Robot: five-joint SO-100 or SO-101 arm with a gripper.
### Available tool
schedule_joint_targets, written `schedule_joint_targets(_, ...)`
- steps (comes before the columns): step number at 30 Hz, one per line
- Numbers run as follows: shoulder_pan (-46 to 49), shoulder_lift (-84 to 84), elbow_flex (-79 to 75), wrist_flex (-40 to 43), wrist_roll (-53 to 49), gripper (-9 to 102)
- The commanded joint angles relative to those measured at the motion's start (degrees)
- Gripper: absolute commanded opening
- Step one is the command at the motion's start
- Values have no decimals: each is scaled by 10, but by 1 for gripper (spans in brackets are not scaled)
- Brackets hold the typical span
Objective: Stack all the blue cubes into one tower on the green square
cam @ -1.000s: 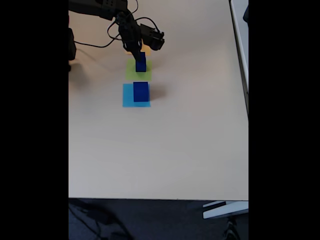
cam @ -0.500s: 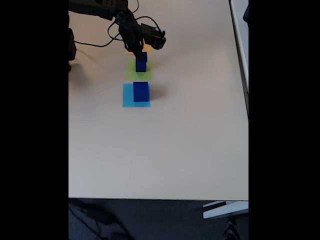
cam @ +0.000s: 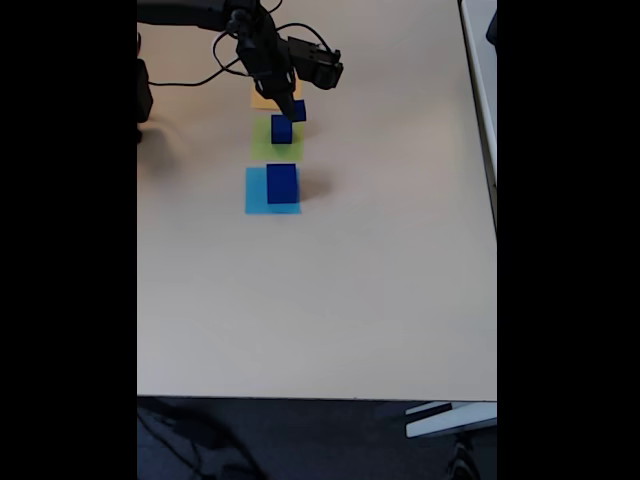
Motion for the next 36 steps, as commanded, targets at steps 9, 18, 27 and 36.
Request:
schedule_joint_targets(9, 102, -10, -29, -22, -97, 1)
schedule_joint_targets(18, 132, -33, 2, -67, -127, 0)
schedule_joint_targets(27, 123, -27, 39, -80, -104, 0)
schedule_joint_targets(36, 128, -26, 62, -98, -102, 0)
